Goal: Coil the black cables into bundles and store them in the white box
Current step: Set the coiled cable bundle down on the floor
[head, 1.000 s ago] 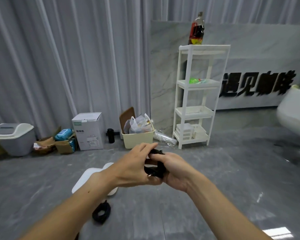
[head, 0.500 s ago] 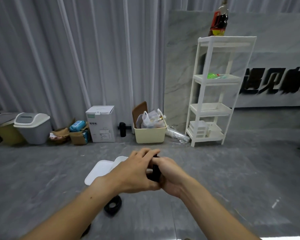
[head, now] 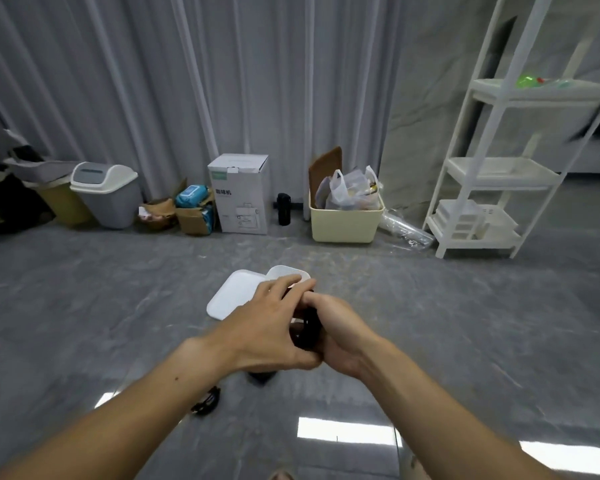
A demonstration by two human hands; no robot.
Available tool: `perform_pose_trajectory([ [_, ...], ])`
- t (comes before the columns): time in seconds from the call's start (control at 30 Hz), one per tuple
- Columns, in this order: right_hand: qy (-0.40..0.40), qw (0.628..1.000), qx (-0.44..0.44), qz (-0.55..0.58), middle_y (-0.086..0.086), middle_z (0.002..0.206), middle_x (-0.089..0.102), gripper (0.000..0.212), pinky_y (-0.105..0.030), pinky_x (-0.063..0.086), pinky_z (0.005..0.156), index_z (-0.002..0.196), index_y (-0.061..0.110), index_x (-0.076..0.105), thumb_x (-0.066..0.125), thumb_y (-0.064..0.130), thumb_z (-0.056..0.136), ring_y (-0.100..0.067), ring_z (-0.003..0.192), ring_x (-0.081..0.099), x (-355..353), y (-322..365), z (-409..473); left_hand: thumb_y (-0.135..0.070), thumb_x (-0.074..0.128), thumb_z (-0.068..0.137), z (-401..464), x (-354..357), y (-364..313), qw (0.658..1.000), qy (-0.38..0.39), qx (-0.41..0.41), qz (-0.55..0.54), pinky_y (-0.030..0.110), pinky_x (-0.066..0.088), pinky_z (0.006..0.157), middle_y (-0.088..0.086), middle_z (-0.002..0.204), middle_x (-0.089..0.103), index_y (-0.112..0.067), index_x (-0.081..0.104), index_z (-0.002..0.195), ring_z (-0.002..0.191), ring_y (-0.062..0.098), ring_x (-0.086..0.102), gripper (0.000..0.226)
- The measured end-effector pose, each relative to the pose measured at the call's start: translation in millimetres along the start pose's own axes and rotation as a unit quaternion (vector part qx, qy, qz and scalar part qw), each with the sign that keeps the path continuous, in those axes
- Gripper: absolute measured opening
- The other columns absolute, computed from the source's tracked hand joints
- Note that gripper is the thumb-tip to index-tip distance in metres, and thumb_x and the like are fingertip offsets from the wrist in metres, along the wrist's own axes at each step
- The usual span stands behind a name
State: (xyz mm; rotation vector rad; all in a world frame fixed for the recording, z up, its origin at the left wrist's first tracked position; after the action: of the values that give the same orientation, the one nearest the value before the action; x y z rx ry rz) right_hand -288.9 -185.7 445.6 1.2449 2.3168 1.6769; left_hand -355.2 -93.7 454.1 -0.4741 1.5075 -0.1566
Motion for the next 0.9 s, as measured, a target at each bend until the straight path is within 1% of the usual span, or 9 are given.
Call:
perform_pose_trajectory([
  [0.13,-0.001,1.000,0.023,-0.016,-0.010,0.089,0.067,0.032,-0.032,0.047,0.065,0.114,0.002,0.069,0.046,0.007,0.093,-0.021,0.073,0.064,-6,-30,38,-0.044,0.072,0.070,5,32,37,1.000,0.019,-0.018,0.013,0.028,0.040,0.104,-0.019,0.155,0.016,-0.037,0.005,0.155,0.140,0.004,0.012,0.108],
  [0.3,0.048,0.998,0.050,0.007,-0.005,0.077,0.062,0.024,-0.028,0.047,0.064,0.084,0.012,0.067,0.044,0.010,0.084,-0.016,0.066,0.061,-16,-71,82,-0.041,0.062,0.068,6,80,77,0.998,0.001,-0.052,-0.024,0.028,0.047,0.093,-0.017,0.137,0.032,-0.034,0.032,0.139,0.128,0.007,0.028,0.077],
  [0.5,0.042,0.993,0.103,0.033,-0.003,0.077,0.060,0.027,-0.025,0.046,0.059,0.102,0.009,0.066,0.048,0.026,0.090,-0.014,0.060,0.055,-30,-120,135,-0.048,0.064,0.064,10,132,128,0.991,0.008,-0.113,-0.073,0.028,0.047,0.092,-0.020,0.129,0.034,-0.038,0.034,0.132,0.118,0.006,0.031,0.075],
  [0.57,0.030,0.993,0.111,-0.002,-0.004,0.087,0.066,0.033,-0.028,0.053,0.066,0.108,0.009,0.069,0.050,0.031,0.094,-0.016,0.072,0.064,-35,-132,150,-0.048,0.065,0.064,12,145,142,0.988,0.008,-0.131,-0.076,0.029,0.048,0.091,-0.018,0.129,0.034,-0.037,0.034,0.133,0.118,0.009,0.033,0.076],
  [0.63,0.006,0.988,0.104,-0.111,-0.001,0.100,0.071,0.035,-0.035,0.053,0.085,0.108,0.020,0.073,0.048,0.042,0.096,-0.017,0.094,0.067,-43,-147,167,-0.046,0.067,0.067,14,163,162,0.985,0.013,-0.152,-0.074,0.031,0.047,0.096,-0.014,0.135,0.034,-0.034,0.031,0.141,0.122,0.012,0.032,0.083],
  [0.7,-0.013,0.965,0.075,-0.253,0.009,0.109,0.070,0.033,-0.035,0.048,0.095,0.102,0.038,0.071,0.041,0.050,0.098,-0.014,0.107,0.063,-52,-159,182,-0.043,0.069,0.070,15,183,186,0.980,0.018,-0.183,-0.077,0.032,0.043,0.102,-0.010,0.142,0.032,-0.032,0.025,0.149,0.130,0.014,0.027,0.091],
  [0.73,-0.019,0.945,0.051,-0.323,0.010,0.118,0.067,0.034,-0.034,0.045,0.098,0.111,0.040,0.066,0.037,0.052,0.100,-0.013,0.112,0.060,-58,-166,190,-0.043,0.070,0.072,15,193,198,0.976,0.021,-0.202,-0.077,0.032,0.041,0.103,-0.009,0.145,0.031,-0.031,0.022,0.151,0.133,0.015,0.024,0.093],
  [0.83,-0.033,0.852,-0.021,-0.522,0.003,0.154,0.042,0.055,-0.033,0.030,0.113,0.151,0.027,0.037,0.033,0.053,0.102,-0.015,0.139,0.039,-75,-194,211,-0.045,0.070,0.076,16,226,231,0.965,0.044,-0.251,-0.063,0.034,0.039,0.103,-0.004,0.151,0.026,-0.028,0.018,0.154,0.138,0.020,0.021,0.095],
  [0.9,-0.027,0.790,-0.067,-0.609,0.002,0.161,0.031,0.059,-0.032,0.017,0.119,0.156,0.023,0.027,0.033,0.051,0.104,-0.014,0.147,0.024,-83,-212,221,-0.046,0.070,0.077,16,249,249,0.957,0.059,-0.278,-0.053,0.040,0.041,0.104,-0.003,0.152,0.025,-0.027,0.018,0.155,0.139,0.023,0.021,0.096],
])
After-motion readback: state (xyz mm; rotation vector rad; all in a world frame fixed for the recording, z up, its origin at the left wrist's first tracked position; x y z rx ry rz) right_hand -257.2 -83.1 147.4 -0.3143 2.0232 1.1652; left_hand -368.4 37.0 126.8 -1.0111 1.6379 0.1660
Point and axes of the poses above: each hand's wrist, its own z-axis towards the middle knuckle, its own x-axis out of the palm, y = z × x, the point moved 3 cm from there along z, towards the middle knuckle
